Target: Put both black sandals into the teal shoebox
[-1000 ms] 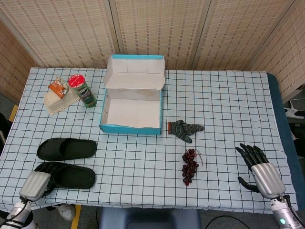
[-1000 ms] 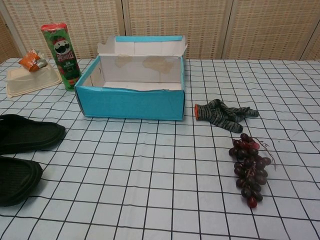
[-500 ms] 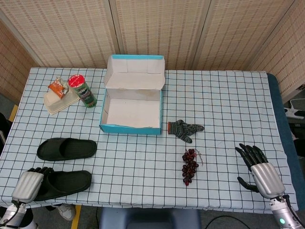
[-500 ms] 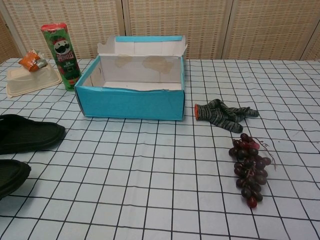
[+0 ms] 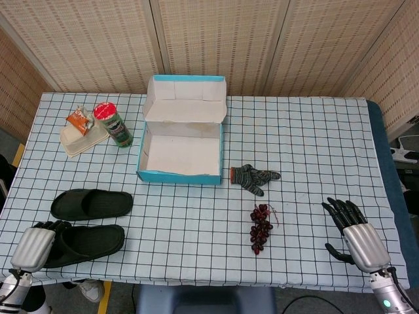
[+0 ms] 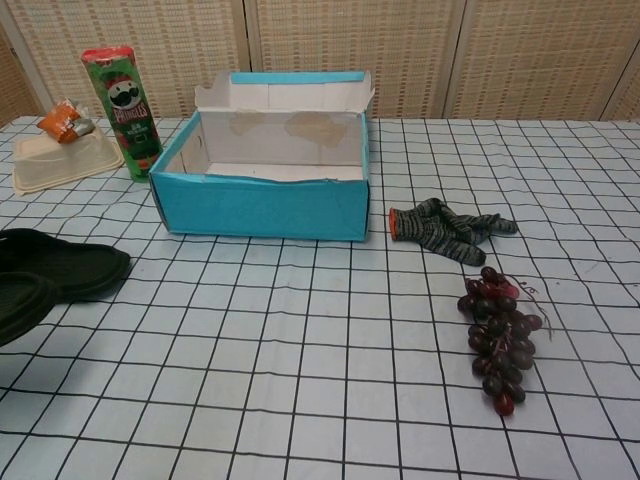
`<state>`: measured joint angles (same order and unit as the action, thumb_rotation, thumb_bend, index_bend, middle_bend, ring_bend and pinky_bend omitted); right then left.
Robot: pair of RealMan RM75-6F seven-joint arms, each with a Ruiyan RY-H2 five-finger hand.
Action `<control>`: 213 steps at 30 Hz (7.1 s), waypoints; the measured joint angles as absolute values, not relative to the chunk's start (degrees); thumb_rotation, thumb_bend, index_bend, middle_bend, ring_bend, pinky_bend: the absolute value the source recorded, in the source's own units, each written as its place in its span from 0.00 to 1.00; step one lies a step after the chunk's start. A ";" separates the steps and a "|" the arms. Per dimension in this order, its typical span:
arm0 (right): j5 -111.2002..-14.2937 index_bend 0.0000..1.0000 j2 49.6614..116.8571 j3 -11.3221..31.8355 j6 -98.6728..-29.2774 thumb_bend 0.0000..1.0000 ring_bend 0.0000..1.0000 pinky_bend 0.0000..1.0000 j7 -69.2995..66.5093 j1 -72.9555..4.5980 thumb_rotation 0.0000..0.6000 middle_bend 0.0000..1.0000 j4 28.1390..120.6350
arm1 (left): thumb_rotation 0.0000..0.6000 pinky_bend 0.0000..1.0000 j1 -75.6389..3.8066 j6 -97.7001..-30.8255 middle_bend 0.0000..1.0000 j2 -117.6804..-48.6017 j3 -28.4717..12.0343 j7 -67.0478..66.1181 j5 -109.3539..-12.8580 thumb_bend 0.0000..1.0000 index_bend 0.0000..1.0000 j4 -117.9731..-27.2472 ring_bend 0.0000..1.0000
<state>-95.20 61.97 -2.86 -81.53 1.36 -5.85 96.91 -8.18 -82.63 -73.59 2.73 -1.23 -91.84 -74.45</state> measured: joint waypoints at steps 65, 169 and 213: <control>-87.91 0.00 65.78 1.34 -65.55 0.17 0.00 0.00 2.18 -16.60 1.00 0.00 95.58 | 1.00 0.70 -69.25 -27.79 0.81 -94.92 -22.35 -6.10 -49.70 0.51 0.72 -47.44 0.69; -60.43 0.98 114.71 25.13 -58.75 0.47 0.55 0.56 36.06 -64.48 1.00 0.69 44.56 | 1.00 0.25 -70.52 -19.02 0.04 -89.09 -11.65 35.29 -79.05 0.47 0.02 -43.44 0.02; -52.86 0.99 115.87 28.90 -54.21 0.47 0.55 0.56 37.74 -69.11 1.00 0.70 37.75 | 1.00 0.04 -68.67 -13.79 0.00 -77.84 -12.39 38.32 -76.51 0.36 0.00 -54.75 0.00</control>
<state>-52.86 115.87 28.90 -54.21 37.74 -69.11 37.75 -68.67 -13.79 -77.84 -12.39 38.32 -76.51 -54.75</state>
